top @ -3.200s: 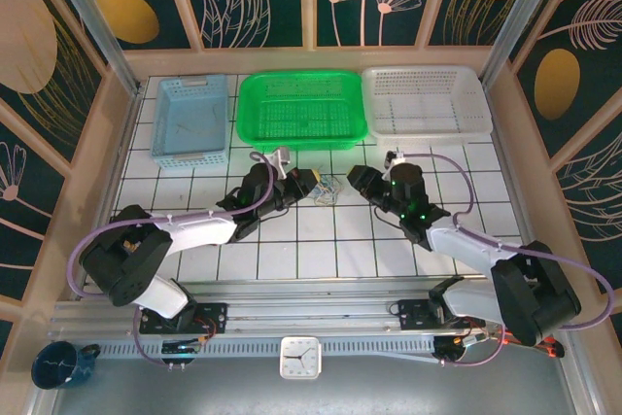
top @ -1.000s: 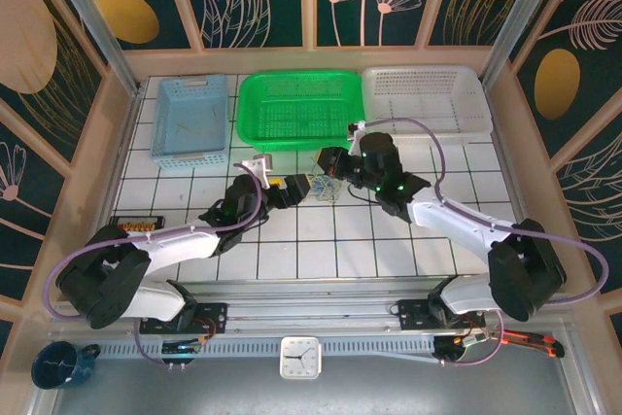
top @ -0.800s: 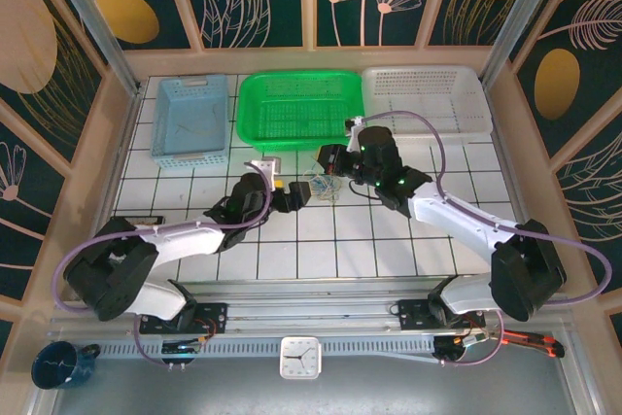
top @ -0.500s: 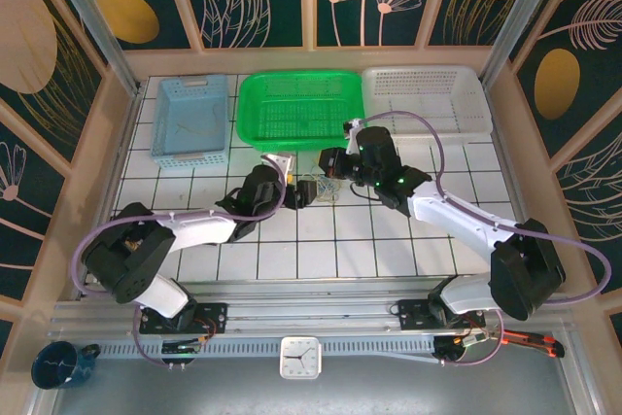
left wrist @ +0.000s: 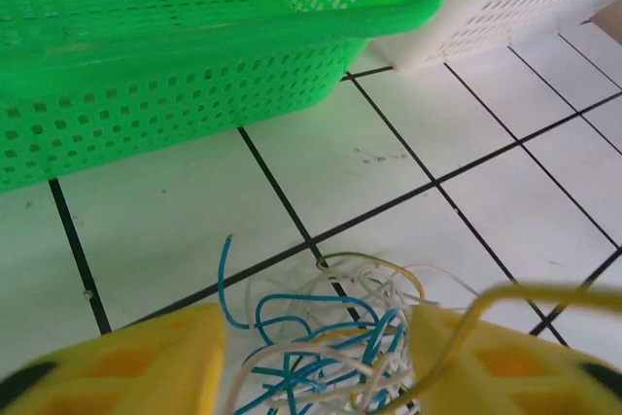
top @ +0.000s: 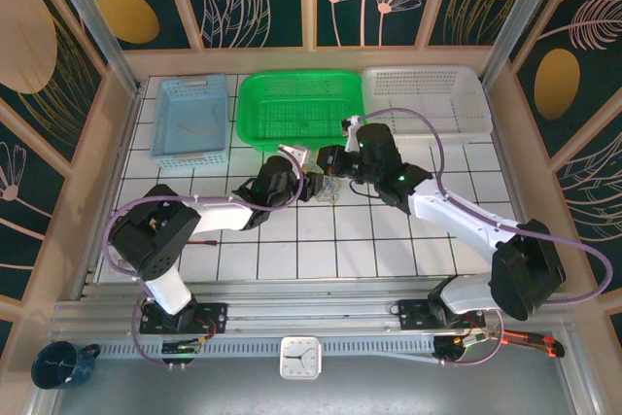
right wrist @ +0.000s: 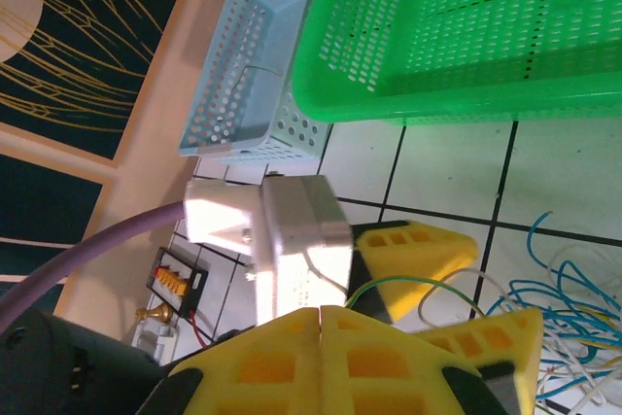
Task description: Untangle the cables
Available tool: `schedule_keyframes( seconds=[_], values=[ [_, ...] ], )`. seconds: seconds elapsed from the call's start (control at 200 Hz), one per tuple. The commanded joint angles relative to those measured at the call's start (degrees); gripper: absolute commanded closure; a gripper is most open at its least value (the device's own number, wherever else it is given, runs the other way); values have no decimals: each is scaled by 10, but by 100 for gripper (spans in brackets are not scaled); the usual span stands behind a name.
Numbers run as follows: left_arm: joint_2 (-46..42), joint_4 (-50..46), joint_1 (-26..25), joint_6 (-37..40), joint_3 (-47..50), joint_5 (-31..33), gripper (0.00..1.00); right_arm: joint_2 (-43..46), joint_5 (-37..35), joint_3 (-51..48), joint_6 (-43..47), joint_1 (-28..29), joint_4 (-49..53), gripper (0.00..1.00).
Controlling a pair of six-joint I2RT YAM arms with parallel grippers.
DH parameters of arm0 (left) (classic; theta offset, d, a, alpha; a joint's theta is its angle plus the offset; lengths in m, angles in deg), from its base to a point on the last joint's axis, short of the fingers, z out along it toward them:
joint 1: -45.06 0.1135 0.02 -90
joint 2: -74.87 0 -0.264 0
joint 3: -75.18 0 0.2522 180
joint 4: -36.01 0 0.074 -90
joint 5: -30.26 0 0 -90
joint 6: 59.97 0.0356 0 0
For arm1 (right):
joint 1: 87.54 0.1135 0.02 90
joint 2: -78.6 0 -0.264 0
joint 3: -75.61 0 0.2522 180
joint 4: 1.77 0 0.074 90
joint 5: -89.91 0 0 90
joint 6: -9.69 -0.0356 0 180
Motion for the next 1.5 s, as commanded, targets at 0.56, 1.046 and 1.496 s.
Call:
schedule_keyframes(
  seconds=[0.56, 1.046, 1.496],
  values=[
    [27, 63, -3, -12, 45, -5, 69, 53, 39, 119, -34, -32, -30, 100],
    [-85, 36, -3, -81, 69, -45, 32, 85, 44, 68, -41, -89, -43, 100],
    [-216, 7, -2, -61, 80, -47, 7, 92, 76, 31, -36, -102, -43, 100]
  ],
)
